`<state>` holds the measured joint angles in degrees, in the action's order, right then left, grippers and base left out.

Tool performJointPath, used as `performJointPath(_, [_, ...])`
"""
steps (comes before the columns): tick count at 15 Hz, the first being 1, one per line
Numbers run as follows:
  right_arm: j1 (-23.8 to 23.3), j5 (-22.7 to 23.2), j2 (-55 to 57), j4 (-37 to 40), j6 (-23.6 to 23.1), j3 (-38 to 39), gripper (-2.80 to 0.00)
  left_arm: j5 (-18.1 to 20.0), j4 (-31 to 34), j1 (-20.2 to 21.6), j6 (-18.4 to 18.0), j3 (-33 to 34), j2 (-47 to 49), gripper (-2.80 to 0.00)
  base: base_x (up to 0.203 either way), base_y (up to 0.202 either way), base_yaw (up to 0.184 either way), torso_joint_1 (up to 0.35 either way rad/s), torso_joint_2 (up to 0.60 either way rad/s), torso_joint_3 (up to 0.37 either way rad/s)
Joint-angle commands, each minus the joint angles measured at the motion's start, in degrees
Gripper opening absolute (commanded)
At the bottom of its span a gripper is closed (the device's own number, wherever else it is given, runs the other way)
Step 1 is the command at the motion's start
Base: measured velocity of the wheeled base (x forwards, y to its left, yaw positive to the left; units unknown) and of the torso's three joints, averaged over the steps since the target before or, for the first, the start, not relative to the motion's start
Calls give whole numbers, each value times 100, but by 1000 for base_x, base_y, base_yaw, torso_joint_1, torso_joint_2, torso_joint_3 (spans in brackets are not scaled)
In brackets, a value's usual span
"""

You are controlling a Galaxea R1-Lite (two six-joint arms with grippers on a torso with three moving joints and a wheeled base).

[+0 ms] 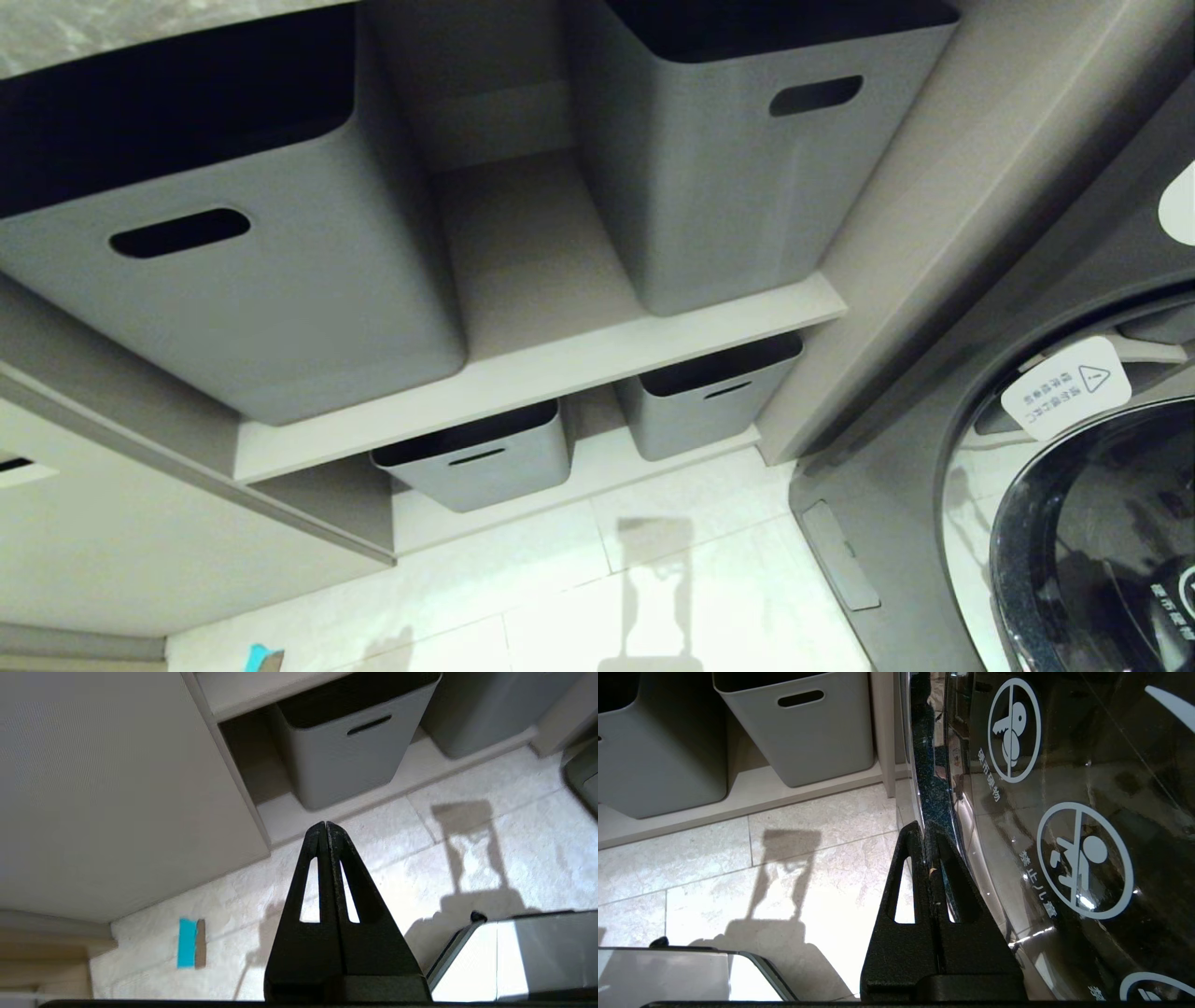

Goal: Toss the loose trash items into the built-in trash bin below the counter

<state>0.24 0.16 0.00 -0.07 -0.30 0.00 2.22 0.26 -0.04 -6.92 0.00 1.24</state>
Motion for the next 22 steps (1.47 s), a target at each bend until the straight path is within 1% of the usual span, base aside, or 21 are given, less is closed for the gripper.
performJointPath(1, [2, 2, -9, -1, -5, 0, -280, -63, -92, 60, -36, -5, 878, -280, 0, 0, 0, 0, 0, 0])
performJointPath(2, [2, 2, -1, -1, -5, 0, -280, -98, -360, 129, -44, -14, 1458, -280, 0, 0, 0, 0, 0, 0])
performJointPath(4, [2, 2, -6, -1, -5, 0, -280, -162, -1376, 267, -72, -8, 2691, -280, 0, 0, 0, 0, 0, 0])
performJointPath(5, [2, 2, -9, -1, -5, 0, -280, -255, -1914, 355, -96, -6, 3319, -280, 0, 0, 0, 0, 0, 0])
performJointPath(6, [2, 2, -9, -1, -5, 0, -280, -435, -2447, 506, -108, -5, 3960, -280, 0, 0, 0, 0, 0, 0])
performJointPath(7, [2, 5, 0, -1, -5, 0, -280, -627, -2870, 688, -97, -3, 4551, -280, 0, 0, 0, 0, 0, 0])
performJointPath(9, [2, 2, -1, -1, -5, 0, -280, -1028, -3530, 1212, -30, -3, 5605, -280, 0, 0, 0, 0, 0, 0])
performJointPath(11, [2, 2, -9, -1, -5, 0, -280, -1391, -3837, 1766, 22, -1, 6209, -280, 0, 0, 0, 0, 0, 0])
performJointPath(12, [2, 2, -9, -1, -5, 0, -280, -1512, -3785, 1955, 26, 0, 6292, -280, 0, 0, 0, 0, 0, 0])
performJointPath(13, [2, 2, 0, -1, -5, 0, -280, -1639, -3551, 2077, 25, 0, 6303, -280, 0, 0, 0, 0, 0, 0])
performJointPath(15, [2, 2, -8, -1, -5, 0, -280, -2169, -2955, 2293, 59, 0, 6400, -280, 0, 0, 0, 0, 0, 0])
performJointPath(16, [2, 2, -8, -1, -5, 0, -280, -2369, -2692, 2392, 90, -2, 6446, -280, 0, 0, 0, 0, 0, 0])
performJointPath(17, [5, 2, -9, -1, -5, 0, -280, -2493, -2497, 2468, 102, -1, 6508, -280, 0, 0, 0, 0, 0, 0])
performJointPath(19, [2, 7, -9, -1, -5, 0, -280, -2539, -2307, 2588, 78, -5, 6694, -280, 0, 0, 0, 0, 0, 0])
performJointPath(22, [2, 2, -4, -1, -5, 0, -280, -2571, -2052, 2859, 60, -8, 7426, -280, 0, 0, 0, 0, 0, 0])
